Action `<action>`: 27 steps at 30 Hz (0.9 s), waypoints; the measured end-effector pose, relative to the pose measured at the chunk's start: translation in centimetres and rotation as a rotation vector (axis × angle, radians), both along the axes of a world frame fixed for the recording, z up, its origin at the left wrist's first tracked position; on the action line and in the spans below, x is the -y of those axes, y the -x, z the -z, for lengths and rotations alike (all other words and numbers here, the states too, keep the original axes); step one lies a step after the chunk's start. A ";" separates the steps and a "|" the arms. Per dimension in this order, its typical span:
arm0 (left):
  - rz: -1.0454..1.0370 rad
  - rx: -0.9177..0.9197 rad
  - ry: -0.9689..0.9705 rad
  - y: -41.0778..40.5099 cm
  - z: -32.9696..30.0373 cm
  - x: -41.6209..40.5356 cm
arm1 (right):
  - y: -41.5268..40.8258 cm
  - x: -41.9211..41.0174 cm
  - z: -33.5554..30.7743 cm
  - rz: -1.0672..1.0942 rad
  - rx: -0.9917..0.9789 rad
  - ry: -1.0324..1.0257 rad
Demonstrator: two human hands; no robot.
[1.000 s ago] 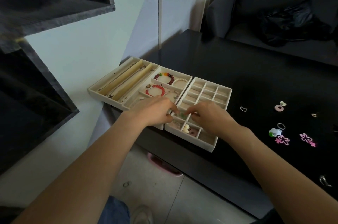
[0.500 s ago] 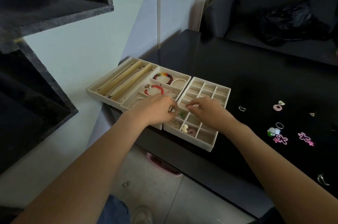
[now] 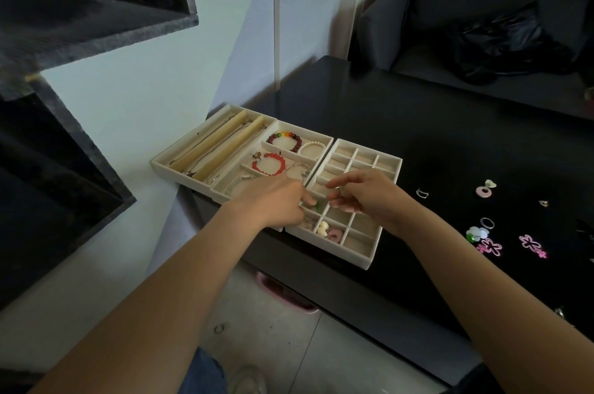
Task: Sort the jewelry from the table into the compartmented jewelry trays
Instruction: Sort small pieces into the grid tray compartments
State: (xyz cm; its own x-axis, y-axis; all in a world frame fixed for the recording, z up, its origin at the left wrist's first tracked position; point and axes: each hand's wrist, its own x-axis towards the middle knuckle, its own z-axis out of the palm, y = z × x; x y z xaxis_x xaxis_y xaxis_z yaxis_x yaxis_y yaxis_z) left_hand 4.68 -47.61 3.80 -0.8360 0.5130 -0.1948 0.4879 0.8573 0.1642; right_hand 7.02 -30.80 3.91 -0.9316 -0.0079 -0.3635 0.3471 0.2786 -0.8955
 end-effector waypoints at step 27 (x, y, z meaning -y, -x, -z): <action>-0.137 -0.035 -0.683 0.3 -0.1 -0.8 | -0.4 0.1 -0.4 0.131 0.180 0.650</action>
State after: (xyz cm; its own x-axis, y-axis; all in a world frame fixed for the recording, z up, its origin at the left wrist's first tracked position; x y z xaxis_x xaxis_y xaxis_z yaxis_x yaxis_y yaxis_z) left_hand 4.34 -46.79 3.91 -0.9019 0.4005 0.1619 0.3973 0.6219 0.6748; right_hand 7.38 -30.93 4.30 -0.8654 -0.1681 -0.4720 0.5000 -0.3506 -0.7919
